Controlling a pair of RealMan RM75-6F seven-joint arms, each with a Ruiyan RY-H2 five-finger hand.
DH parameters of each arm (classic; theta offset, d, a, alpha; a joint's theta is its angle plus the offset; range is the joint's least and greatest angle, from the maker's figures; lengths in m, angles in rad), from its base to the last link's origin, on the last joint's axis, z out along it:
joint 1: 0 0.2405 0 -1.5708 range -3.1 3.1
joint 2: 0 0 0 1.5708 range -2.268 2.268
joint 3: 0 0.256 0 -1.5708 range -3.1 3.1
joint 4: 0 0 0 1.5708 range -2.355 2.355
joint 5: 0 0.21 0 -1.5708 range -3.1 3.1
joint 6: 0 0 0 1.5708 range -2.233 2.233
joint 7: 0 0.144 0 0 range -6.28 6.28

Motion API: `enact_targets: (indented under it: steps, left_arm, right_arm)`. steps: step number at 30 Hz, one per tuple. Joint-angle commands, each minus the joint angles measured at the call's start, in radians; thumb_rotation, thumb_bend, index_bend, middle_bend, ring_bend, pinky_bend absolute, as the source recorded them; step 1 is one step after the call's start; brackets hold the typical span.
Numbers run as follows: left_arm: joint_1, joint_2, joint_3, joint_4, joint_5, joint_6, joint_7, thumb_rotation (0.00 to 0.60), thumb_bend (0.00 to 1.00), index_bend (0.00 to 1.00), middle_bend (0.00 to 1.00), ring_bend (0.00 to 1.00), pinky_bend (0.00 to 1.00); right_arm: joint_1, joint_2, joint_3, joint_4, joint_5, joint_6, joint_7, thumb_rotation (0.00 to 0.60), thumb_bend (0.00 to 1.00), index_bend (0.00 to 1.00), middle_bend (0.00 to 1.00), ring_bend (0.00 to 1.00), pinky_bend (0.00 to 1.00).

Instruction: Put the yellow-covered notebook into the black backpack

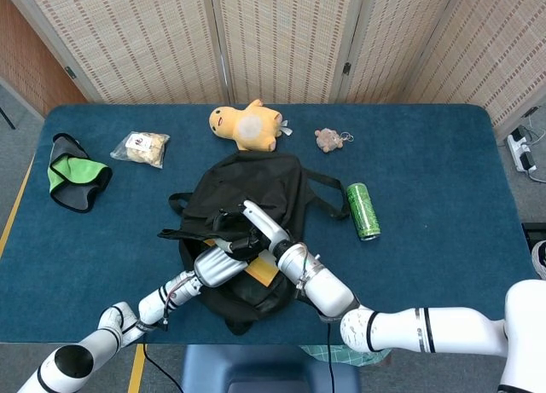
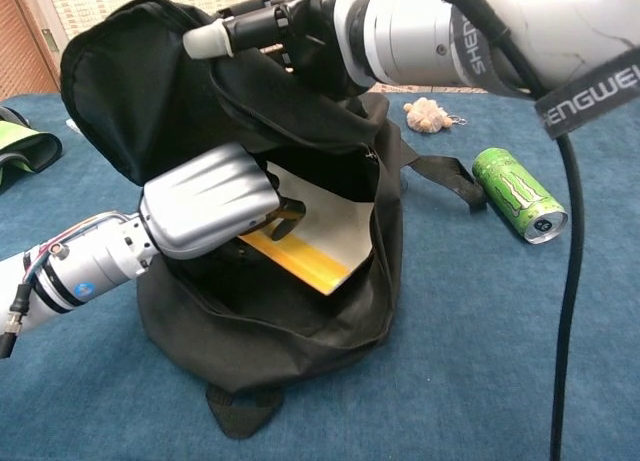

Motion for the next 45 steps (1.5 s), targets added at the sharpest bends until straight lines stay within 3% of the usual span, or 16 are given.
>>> enact_targets:
  steps: [1,7,11,16,19,21,25,32,40,45]
  left_arm:
    - [0.001,0.008,-0.008,-0.014,-0.02,-0.03,0.002,0.6,0.46,0.8,0.83,0.71,0.64]
    - [-0.023,0.007,-0.04,-0.033,-0.075,-0.128,0.002,0.6,0.47,0.81,0.83,0.71,0.64]
    - [-0.038,0.017,-0.09,-0.088,-0.144,-0.219,0.023,0.6,0.47,0.8,0.83,0.71,0.63]
    - [-0.022,0.031,-0.144,-0.152,-0.225,-0.276,0.142,0.6,0.45,0.78,0.81,0.69,0.62]
    - [0.003,0.053,-0.164,-0.232,-0.267,-0.291,0.263,0.6,0.33,0.66,0.7,0.62,0.57]
    - [0.026,0.072,-0.173,-0.308,-0.293,-0.291,0.343,0.6,0.2,0.51,0.57,0.52,0.51]
    - [0.068,0.112,-0.178,-0.452,-0.326,-0.273,0.45,0.6,0.05,0.29,0.37,0.35,0.39]
    - [0.134,0.171,-0.184,-0.659,-0.371,-0.228,0.531,0.6,0.0,0.12,0.21,0.18,0.25]
    - [0.194,0.214,-0.167,-0.769,-0.361,-0.159,0.506,0.6,0.0,0.1,0.19,0.18,0.22]
    - [0.235,0.242,-0.132,-0.804,-0.306,-0.092,0.447,0.6,0.0,0.19,0.26,0.26,0.22]
  right_arm:
    - [0.0,0.002,-0.002,-0.002,-0.011,-0.007,0.012,0.6,0.68,0.8,0.39,0.27,0.28]
    - [0.004,0.001,-0.015,-0.014,-0.025,0.004,0.021,0.6,0.68,0.8,0.39,0.27,0.28]
    - [0.004,0.002,-0.023,-0.018,-0.028,0.015,0.026,0.6,0.68,0.8,0.39,0.27,0.28]
    - [0.004,0.002,-0.029,-0.013,-0.032,0.022,0.033,0.6,0.68,0.8,0.39,0.27,0.28]
    - [0.007,-0.001,-0.03,-0.001,-0.039,0.032,0.033,0.6,0.68,0.8,0.39,0.27,0.28]
    - [0.009,-0.008,-0.031,0.011,-0.043,0.043,0.033,0.6,0.68,0.8,0.39,0.27,0.28]
    - [0.014,-0.019,-0.029,0.034,-0.038,0.053,0.036,0.6,0.68,0.8,0.39,0.27,0.28]
    - [0.018,-0.03,-0.019,0.058,-0.029,0.064,0.047,0.6,0.68,0.8,0.39,0.27,0.28]
    - [0.013,-0.033,-0.009,0.081,-0.016,0.065,0.063,0.6,0.68,0.8,0.39,0.27,0.28]
    - [0.01,-0.036,-0.002,0.104,-0.01,0.059,0.076,0.6,0.68,0.8,0.39,0.27,0.28]
